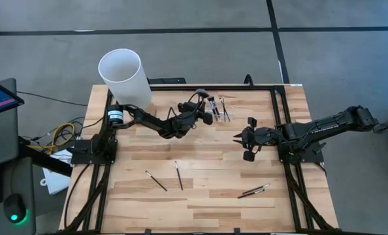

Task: Put items in baskets/containers
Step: Put the black highlighter brush into the transparent organizer, then put the black eyeshadow brush into the transparent organizer

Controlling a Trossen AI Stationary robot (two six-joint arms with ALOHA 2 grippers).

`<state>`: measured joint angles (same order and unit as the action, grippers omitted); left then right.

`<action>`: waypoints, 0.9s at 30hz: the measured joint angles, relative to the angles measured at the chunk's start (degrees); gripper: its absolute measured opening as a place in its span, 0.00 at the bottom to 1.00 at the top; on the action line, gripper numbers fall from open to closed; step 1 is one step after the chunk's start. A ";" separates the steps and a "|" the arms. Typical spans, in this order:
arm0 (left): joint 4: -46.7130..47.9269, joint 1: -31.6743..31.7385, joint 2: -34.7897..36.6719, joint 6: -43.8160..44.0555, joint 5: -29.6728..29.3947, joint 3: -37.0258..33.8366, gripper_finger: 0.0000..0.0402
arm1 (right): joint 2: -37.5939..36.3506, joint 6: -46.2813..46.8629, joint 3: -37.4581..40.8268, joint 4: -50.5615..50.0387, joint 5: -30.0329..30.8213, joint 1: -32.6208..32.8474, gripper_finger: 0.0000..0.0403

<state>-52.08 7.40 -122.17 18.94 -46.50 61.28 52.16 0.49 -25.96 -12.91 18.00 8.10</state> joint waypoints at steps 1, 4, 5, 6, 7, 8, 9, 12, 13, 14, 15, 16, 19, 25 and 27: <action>0.47 0.00 0.00 0.47 0.15 0.00 0.17 | 0.00 0.01 0.00 0.02 0.00 0.00 0.16; 0.69 -0.01 0.00 1.03 0.26 0.00 0.18 | 0.00 0.06 0.00 0.00 0.00 0.00 0.16; 0.69 -0.13 0.00 1.05 0.26 0.00 0.19 | 0.00 0.07 0.00 0.02 0.00 0.00 0.16; 0.71 -0.24 0.00 1.05 0.24 0.00 0.19 | 0.00 0.07 0.00 0.00 0.00 0.00 0.16; 0.69 -0.28 0.00 1.05 0.26 0.00 0.19 | 0.00 0.07 0.00 0.00 0.00 0.00 0.16; 0.69 -0.28 0.00 1.09 0.26 0.00 0.19 | 0.00 0.10 0.00 0.00 0.00 0.00 0.16; 0.67 -0.33 0.00 1.32 0.28 0.00 0.19 | 0.00 0.15 0.00 -0.05 0.00 0.00 0.16; 0.70 -0.31 0.00 2.92 0.32 0.00 0.19 | 0.00 0.16 0.00 -0.31 0.00 0.00 0.16; 0.73 -0.33 0.00 3.33 0.31 0.00 0.19 | 0.00 0.16 0.00 -0.43 0.00 0.00 0.16; 0.81 -0.35 0.00 3.65 0.31 0.00 0.19 | 0.00 0.15 0.00 -0.53 0.00 0.00 0.16; 0.87 -0.37 0.00 3.84 0.31 0.00 0.20 | 0.00 0.17 0.00 -0.62 0.00 0.00 0.16; 0.92 -0.37 0.00 3.84 0.41 0.00 0.20 | 0.00 0.17 0.00 -0.72 0.00 0.00 0.16; 1.47 -0.37 0.00 4.34 1.57 0.00 0.26 | 0.00 0.17 0.00 -1.21 0.00 0.00 0.16; 2.38 -0.70 0.02 5.81 1.58 0.00 0.41 | 0.00 0.61 0.00 -1.64 0.00 0.00 0.16; 2.90 -1.14 0.66 5.56 1.63 -0.02 0.45 | 0.00 0.61 0.00 -1.66 0.00 0.00 0.16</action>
<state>-49.18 6.26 -121.51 24.51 -44.87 61.25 52.16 1.10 -25.96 -14.57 18.00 8.10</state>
